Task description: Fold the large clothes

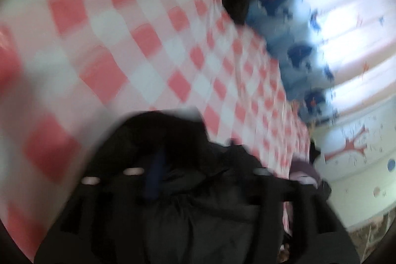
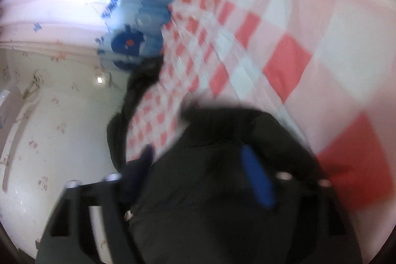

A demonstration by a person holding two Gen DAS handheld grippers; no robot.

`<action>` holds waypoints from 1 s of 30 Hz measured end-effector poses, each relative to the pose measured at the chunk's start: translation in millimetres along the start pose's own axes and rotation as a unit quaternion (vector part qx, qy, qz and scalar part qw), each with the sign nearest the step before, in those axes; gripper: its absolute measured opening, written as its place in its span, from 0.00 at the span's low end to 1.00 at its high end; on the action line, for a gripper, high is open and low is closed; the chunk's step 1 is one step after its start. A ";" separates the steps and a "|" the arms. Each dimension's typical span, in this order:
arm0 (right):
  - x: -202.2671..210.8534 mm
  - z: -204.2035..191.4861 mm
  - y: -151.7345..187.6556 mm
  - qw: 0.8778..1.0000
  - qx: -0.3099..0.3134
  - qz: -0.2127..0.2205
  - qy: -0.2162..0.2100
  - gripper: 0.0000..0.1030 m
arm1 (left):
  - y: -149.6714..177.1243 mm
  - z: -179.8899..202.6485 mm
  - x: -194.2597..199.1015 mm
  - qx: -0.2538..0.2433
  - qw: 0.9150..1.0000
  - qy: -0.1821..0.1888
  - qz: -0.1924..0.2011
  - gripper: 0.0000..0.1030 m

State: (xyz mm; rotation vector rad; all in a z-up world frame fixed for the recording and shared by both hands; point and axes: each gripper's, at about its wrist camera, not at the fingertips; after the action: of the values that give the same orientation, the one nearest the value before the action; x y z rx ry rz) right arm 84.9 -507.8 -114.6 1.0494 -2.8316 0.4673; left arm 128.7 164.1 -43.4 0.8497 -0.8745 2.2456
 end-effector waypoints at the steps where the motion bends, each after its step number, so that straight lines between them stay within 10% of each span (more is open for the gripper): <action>1: 7.9 -13.3 2.1 1.000 0.013 0.010 -0.005 0.75 | -0.4 5.5 14.6 -0.005 1.000 -0.004 0.025 0.68; 8: -58.1 -126.2 41.0 0.958 0.254 -0.040 0.129 0.88 | 52.4 102.7 33.1 -0.169 0.980 0.003 0.100 0.76; 12: -146.0 -120.0 73.6 0.902 0.347 -0.102 0.237 0.88 | 94.6 133.8 -25.2 -0.257 0.962 -0.051 0.074 0.76; 14: -172.4 -83.4 84.9 0.884 0.343 -0.138 0.286 0.93 | 108.3 113.9 -66.9 -0.244 0.967 -0.069 0.023 0.77; 16: -173.4 -50.7 82.5 0.909 0.287 -0.139 0.269 0.93 | 111.0 98.9 -73.9 -0.227 0.971 -0.071 0.021 0.77; 21: -162.6 -58.6 81.3 0.894 0.304 -0.173 0.280 0.93 | 115.2 97.7 -50.0 -0.251 0.962 -0.098 0.033 0.77; 25: -98.9 -89.8 67.1 0.910 0.319 -0.065 0.255 0.93 | 107.7 63.6 -6.5 -0.239 0.959 -0.111 0.106 0.80; 28: -73.5 -45.3 47.7 0.901 0.282 -0.043 0.326 0.93 | 103.6 35.2 -30.9 -0.227 0.964 -0.122 0.064 0.80; 30: -64.8 -6.1 35.3 0.928 0.214 -0.073 0.297 0.93 | 103.8 36.5 -28.5 -0.229 0.962 -0.133 0.068 0.80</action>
State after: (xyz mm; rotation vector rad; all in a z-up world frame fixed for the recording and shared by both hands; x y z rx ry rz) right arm 111.1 -440.2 -129.7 0.9496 -2.1442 1.1916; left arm 87.2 65.2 -80.9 0.8985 -1.5458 1.9364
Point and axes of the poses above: each gripper's, at about its wrist camera, not at the fingertips, and x roughly against the way its jaws point, z to its right, y to its underside, and after that the axes turned 11 degrees about -y, right-handed
